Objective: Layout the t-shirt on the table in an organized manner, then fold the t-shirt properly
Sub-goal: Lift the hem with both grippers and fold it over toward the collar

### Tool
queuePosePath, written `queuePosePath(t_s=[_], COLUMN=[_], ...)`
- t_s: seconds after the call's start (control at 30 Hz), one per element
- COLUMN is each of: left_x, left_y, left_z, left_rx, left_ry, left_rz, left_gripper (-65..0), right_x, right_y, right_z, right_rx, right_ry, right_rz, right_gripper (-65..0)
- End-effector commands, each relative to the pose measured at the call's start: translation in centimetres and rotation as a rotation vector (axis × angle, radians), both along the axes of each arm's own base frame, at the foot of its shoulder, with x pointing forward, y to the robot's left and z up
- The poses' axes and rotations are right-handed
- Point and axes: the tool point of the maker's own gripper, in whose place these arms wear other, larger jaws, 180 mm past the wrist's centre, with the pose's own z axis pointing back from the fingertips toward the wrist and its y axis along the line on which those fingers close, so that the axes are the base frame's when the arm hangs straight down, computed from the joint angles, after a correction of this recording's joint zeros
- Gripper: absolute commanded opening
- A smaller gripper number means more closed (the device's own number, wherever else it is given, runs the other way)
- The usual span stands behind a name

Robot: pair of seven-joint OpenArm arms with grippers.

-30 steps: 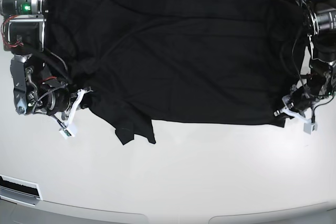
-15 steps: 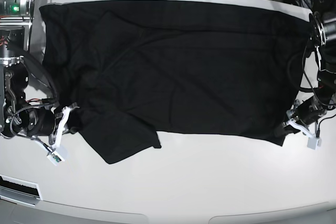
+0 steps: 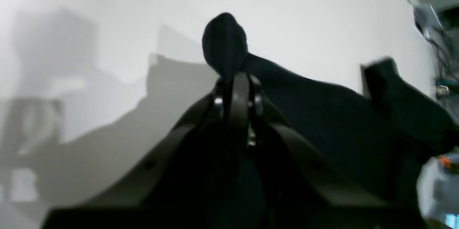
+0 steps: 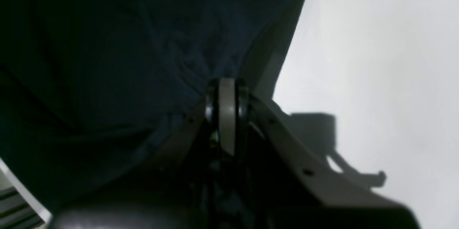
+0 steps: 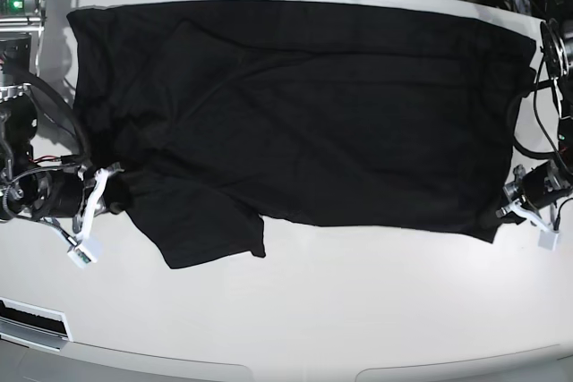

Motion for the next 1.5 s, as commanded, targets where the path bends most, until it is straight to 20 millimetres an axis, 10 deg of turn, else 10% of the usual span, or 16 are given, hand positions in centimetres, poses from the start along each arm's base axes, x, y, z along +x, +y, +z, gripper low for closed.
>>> queuePosePath(t_s=[0.0,0.37,0.87,1.47], left_x=[1.4,1.3,-1.4,-5.1], left_y=[0.7,0.0,-3.9,2.7], left_z=[2.5,2.9,5.7,5.1], left_rx=[-0.014,-0.079,-0.2,-0.099], left_ry=[-0.065,-0.058,0.049,0.118], left_rz=[0.007,0.001,-0.261,-0.174], left_gripper=[-65.0,-65.0,-65.0,-65.0], right_x=[1.2,0.8,-2.3,-5.8], right_y=[-0.8,-2.6,-1.2,-3.3], right_z=[2.2,5.3,3.9,3.0], right_rx=[0.008,0.189,0.229,0.016], right_ry=[-0.057,-0.055,0.062,0.043], right_rz=[-0.008,-0.102,-0.038,-0.011], right_gripper=[-65.0,-65.0,-65.0,-65.0])
